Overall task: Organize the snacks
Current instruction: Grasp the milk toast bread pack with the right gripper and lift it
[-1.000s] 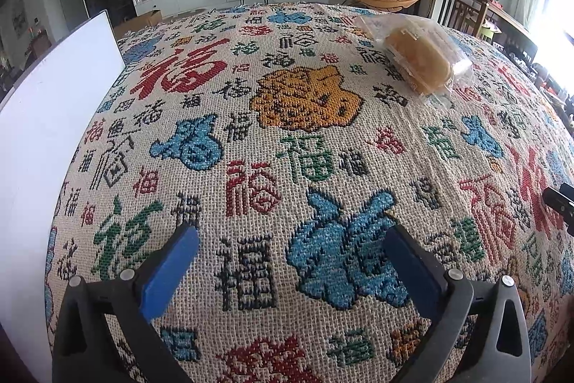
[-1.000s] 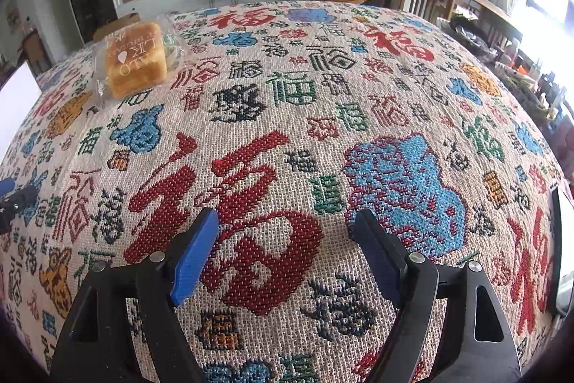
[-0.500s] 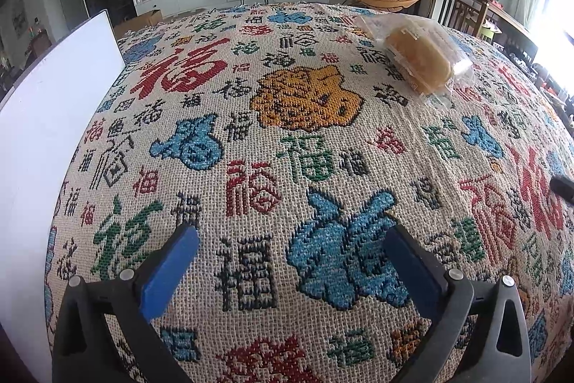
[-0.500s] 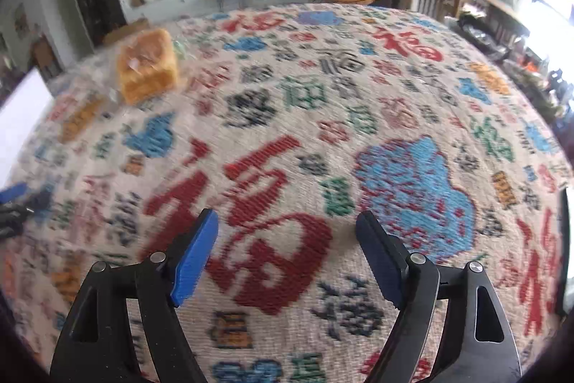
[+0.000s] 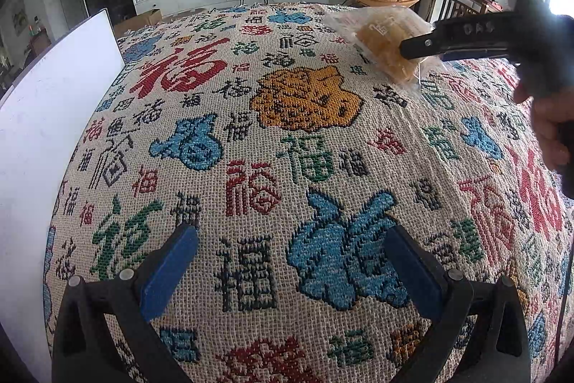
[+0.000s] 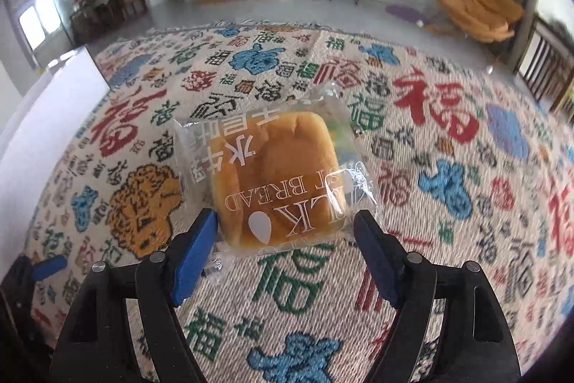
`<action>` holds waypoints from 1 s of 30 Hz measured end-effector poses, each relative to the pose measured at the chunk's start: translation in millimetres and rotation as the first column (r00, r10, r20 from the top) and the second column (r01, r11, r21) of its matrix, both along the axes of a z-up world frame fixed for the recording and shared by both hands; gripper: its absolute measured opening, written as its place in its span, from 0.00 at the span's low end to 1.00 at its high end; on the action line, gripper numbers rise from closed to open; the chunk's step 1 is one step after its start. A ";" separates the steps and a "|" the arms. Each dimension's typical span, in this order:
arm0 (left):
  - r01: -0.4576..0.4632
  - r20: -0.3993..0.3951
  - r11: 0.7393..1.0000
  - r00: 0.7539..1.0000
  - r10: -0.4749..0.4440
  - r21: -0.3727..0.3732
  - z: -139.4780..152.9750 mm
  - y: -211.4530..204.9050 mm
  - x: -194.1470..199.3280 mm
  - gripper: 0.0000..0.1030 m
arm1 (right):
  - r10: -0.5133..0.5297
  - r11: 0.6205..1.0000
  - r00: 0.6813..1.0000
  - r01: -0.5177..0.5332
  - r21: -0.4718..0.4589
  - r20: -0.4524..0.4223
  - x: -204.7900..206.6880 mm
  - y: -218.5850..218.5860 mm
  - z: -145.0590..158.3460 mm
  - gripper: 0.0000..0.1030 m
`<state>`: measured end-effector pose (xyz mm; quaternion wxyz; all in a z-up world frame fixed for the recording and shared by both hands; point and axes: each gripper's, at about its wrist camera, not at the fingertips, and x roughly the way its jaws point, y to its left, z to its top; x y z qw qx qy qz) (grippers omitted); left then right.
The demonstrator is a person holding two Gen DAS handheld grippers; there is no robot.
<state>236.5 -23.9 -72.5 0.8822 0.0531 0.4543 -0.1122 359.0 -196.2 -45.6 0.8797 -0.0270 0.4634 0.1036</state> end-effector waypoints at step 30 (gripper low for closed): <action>0.005 0.000 1.000 1.000 -0.005 -0.003 -0.6 0.1 0.2 1.00 | -0.045 0.981 0.994 0.063 -0.185 0.102 -68.7 39.5 5.4 0.80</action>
